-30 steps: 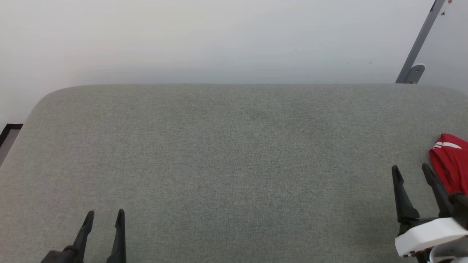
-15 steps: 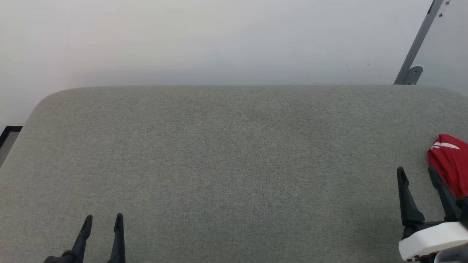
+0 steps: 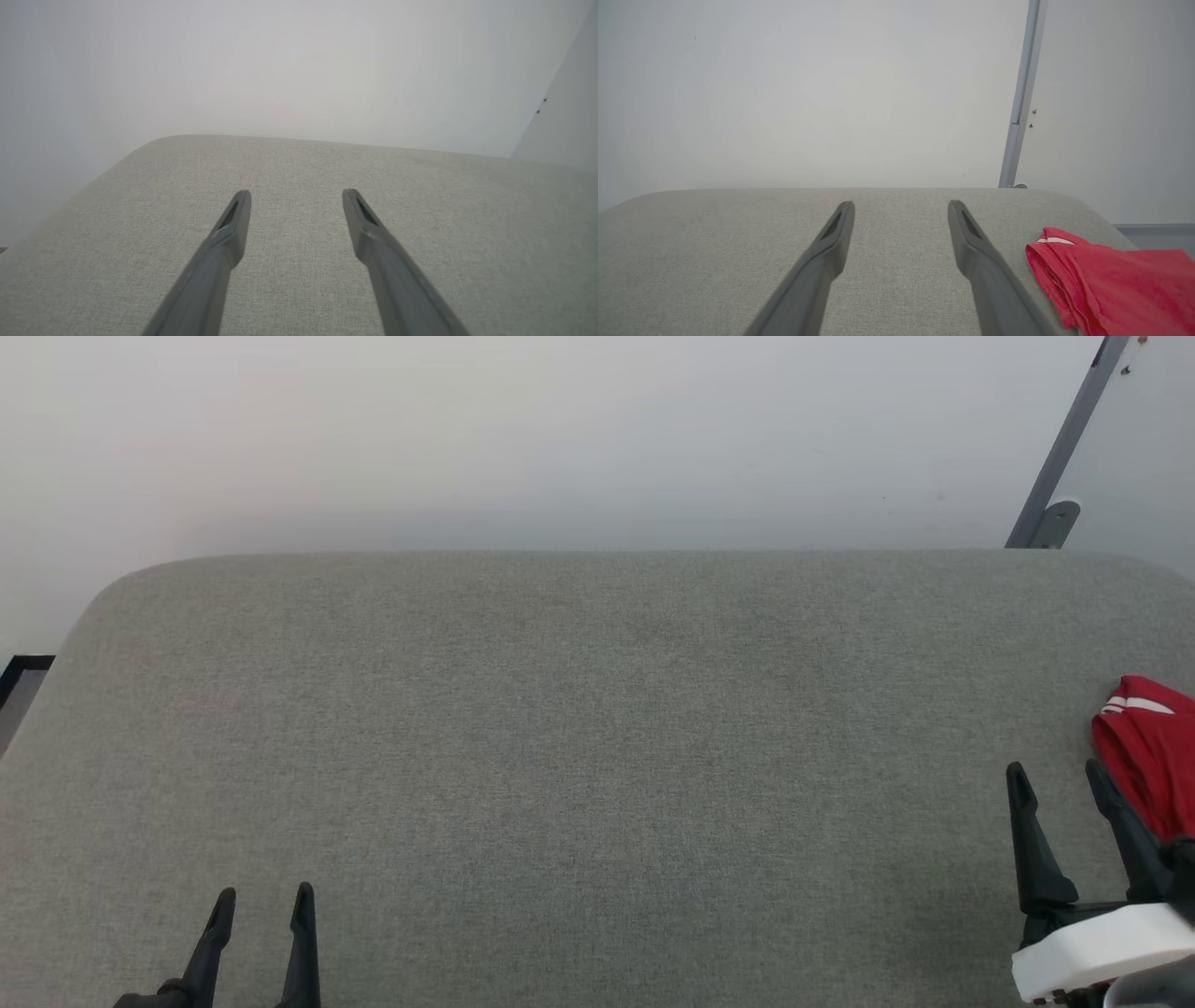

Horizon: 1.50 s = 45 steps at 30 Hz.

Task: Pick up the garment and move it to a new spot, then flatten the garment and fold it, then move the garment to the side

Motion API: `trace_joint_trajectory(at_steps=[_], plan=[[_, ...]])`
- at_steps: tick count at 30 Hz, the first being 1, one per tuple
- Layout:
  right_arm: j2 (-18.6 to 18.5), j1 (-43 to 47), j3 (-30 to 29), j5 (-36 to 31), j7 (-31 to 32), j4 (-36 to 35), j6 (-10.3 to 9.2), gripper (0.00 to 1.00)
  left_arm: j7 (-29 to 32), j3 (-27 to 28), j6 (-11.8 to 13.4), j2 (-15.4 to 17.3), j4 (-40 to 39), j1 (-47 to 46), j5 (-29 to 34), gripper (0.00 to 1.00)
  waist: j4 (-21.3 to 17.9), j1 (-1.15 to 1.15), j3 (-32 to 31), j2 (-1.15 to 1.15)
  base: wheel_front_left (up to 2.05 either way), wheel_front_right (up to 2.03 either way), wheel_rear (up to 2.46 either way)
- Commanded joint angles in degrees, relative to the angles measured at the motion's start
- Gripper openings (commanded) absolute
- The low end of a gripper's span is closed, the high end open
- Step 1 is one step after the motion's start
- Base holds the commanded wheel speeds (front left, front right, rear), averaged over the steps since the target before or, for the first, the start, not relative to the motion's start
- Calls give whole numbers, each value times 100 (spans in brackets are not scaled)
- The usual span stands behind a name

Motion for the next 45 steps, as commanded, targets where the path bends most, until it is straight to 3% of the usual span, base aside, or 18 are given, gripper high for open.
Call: trace_joint_trajectory(at_steps=[1,3,4,8,31,45], plan=[[3,65,19,-3,37,-43,-2,100,-27,23,-12,-15,-26,74,20,100,-3,0,3,0,0,0,0],[-5,74,25,3,35,-49,-3,100,-27,28,-12,-20,-27,83,25,100,-8,0,8,0,0,0,0],[1,2,35,3,25,13,0,0,1,9,0,-20,13,7,2,0,-8,0,8,0,0,0,0],[66,54,76,56,36,230,0,0,24,-24,0,-82,207,2,-69,0,-9,0,10,0,0,0,0],[235,-294,51,2387,354,635,0,0,583,-29,-2,-109,494,-573,-2546,0,-28,0,31,0,0,0,0],[308,-450,42,3408,491,813,0,0,841,-10,-4,-137,599,-822,-3611,0,-39,0,43,0,0,0,0]])
